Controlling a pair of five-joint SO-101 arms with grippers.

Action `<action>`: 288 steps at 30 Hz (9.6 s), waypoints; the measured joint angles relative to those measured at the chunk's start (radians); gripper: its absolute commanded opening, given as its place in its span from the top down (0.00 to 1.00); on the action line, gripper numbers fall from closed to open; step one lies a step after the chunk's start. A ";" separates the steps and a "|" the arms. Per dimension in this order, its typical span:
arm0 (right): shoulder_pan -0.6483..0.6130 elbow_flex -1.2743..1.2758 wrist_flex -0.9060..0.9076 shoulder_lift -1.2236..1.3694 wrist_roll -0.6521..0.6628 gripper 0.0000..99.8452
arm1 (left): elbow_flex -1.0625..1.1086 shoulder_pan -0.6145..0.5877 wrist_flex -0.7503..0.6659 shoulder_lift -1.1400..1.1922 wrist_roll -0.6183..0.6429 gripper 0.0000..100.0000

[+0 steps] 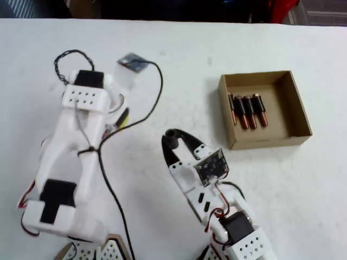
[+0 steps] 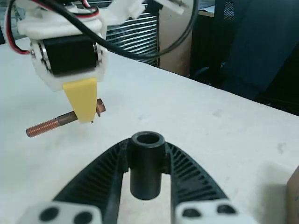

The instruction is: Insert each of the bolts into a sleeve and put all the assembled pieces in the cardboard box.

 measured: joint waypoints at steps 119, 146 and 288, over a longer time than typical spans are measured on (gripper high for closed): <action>-0.002 0.000 -0.110 0.002 -0.084 0.98 | 0.942 0.506 -1.049 -1.168 0.462 0.98; -0.005 0.000 -0.110 0.002 -0.084 0.98 | 0.942 0.508 -0.964 -1.249 0.460 0.98; 0.002 0.000 -0.107 0.000 -0.086 0.98 | 1.171 0.448 -1.103 -1.249 0.328 0.74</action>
